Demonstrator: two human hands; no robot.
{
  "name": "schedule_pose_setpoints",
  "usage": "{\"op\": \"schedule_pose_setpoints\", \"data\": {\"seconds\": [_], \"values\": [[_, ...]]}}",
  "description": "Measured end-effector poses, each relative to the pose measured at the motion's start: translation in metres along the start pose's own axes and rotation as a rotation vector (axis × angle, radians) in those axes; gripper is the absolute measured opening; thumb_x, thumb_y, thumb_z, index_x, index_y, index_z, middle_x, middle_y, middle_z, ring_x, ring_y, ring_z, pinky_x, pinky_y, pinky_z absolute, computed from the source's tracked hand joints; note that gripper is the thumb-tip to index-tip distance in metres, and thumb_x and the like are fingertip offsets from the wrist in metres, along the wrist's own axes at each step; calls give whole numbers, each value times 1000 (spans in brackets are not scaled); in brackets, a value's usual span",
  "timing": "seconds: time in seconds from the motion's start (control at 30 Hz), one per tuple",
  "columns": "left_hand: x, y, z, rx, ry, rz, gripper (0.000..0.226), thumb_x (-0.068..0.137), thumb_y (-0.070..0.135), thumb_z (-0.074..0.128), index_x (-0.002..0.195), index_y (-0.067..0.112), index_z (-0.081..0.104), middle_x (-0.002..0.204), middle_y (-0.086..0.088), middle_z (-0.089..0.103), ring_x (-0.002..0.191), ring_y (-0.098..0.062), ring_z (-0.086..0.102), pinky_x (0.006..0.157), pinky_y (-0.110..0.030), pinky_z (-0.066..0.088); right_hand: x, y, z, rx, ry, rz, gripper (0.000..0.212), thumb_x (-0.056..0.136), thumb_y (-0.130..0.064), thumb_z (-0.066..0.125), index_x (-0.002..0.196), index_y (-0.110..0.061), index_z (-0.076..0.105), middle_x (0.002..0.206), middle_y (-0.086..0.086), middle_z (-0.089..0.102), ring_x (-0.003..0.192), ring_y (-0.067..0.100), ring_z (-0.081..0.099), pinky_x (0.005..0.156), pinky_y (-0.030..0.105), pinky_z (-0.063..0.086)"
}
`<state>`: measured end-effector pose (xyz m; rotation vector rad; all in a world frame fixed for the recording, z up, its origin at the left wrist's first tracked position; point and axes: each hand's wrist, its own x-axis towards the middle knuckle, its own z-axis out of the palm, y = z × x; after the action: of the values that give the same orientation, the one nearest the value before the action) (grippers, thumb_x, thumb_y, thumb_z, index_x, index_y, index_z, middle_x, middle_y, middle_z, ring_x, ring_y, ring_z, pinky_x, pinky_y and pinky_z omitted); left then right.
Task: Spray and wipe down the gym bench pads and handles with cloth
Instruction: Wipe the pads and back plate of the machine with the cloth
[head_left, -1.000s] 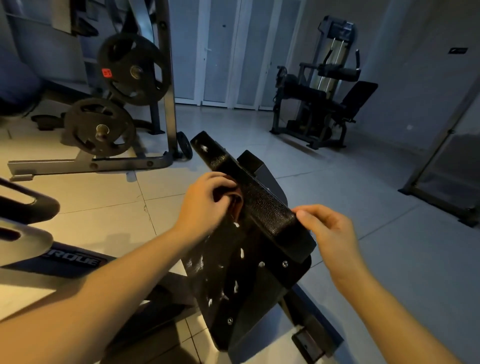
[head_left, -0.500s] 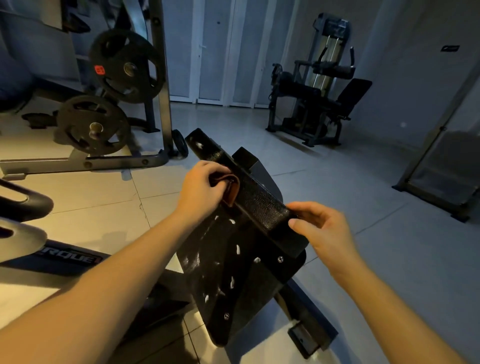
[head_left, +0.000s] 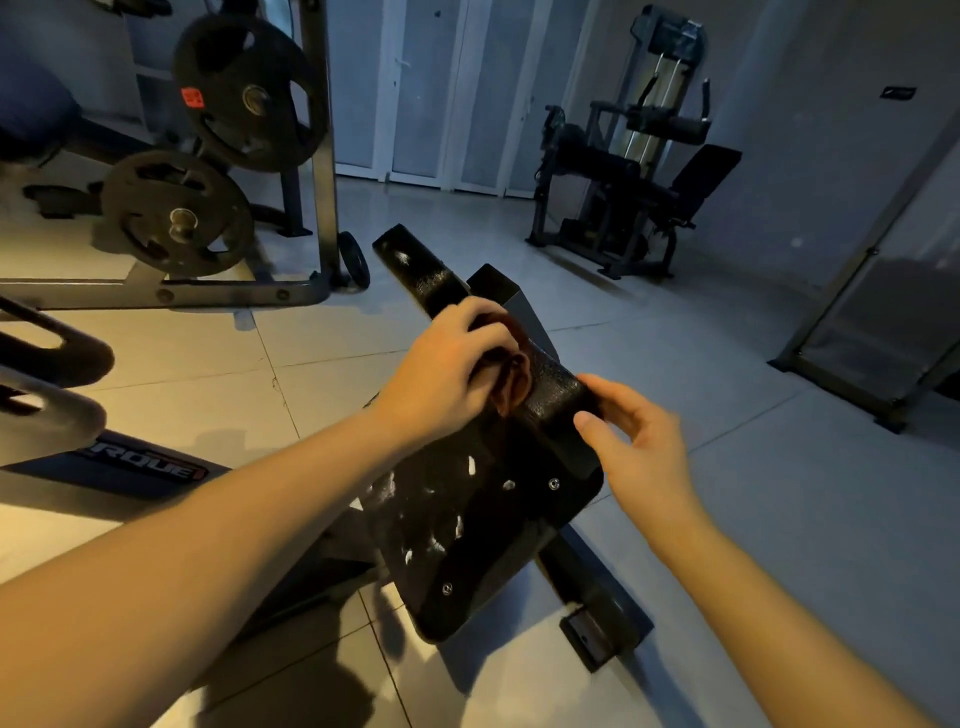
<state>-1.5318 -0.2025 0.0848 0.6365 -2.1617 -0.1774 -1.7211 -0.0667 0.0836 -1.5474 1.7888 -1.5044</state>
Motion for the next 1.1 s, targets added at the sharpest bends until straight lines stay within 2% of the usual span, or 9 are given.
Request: {"op": "schedule_pose_setpoints", "data": {"seconds": [0.17,0.23,0.37,0.5,0.63,0.73,0.83,0.97,1.1], "values": [[2,-18,10,-117,195,-291,19,93,9,68,110,16,71,128,-1,56,117,-17,55,101,-26,46,-11,2,12,-70,57,-26,47,96,-8,65,139,-24,61,127,-15,66,114,-15,56,91,5,44],[-5,-18,12,-268,254,-460,17,94,8,69,106,19,71,120,2,59,110,-12,57,97,-19,46,-13,2,15,-52,89,-18,48,96,-7,64,141,-24,60,128,-15,65,113,-16,55,87,2,43],[-30,-19,20,-907,388,-885,14,95,9,69,104,16,76,103,-5,75,99,-20,72,88,-38,60,-16,0,26,21,191,-30,44,96,2,61,134,-21,64,120,-12,64,97,-25,55,71,-1,46],[-49,-33,26,-1354,442,-1286,22,95,8,65,116,3,69,94,-9,75,88,-22,72,80,-38,60,-13,-2,36,46,264,-75,47,91,9,60,118,-29,68,110,-15,68,100,-13,61,81,3,48],[-61,-35,23,-1739,334,-1326,22,93,19,65,106,3,63,109,-16,67,108,-31,69,87,-46,61,-11,-1,40,42,279,-67,48,89,9,58,112,-31,70,106,-13,70,103,-3,64,83,7,49],[-56,-24,26,-1706,224,-1278,42,82,21,82,115,3,64,113,-20,71,109,-37,70,97,-54,56,-10,-1,40,27,289,-65,45,89,10,57,121,-18,70,110,-7,71,103,-1,64,82,6,49],[-47,-18,34,-1563,91,-1290,50,81,7,79,127,0,61,105,-20,74,94,-34,74,79,-45,64,-11,3,42,10,295,-87,45,90,7,57,126,-18,68,114,-7,71,110,2,63,86,7,49],[-41,-27,45,-1408,288,-1321,20,93,6,65,113,6,61,86,-13,74,68,-24,74,53,-33,61,-11,6,43,-21,316,-112,45,91,5,57,131,-15,66,118,-3,70,114,5,63,89,9,50],[-37,-39,61,-1288,422,-1263,14,102,19,57,114,14,59,102,-11,74,86,-23,75,68,-35,62,-12,4,44,-51,317,-123,45,91,5,56,129,-15,67,114,-5,70,112,5,64,92,13,51]]}}
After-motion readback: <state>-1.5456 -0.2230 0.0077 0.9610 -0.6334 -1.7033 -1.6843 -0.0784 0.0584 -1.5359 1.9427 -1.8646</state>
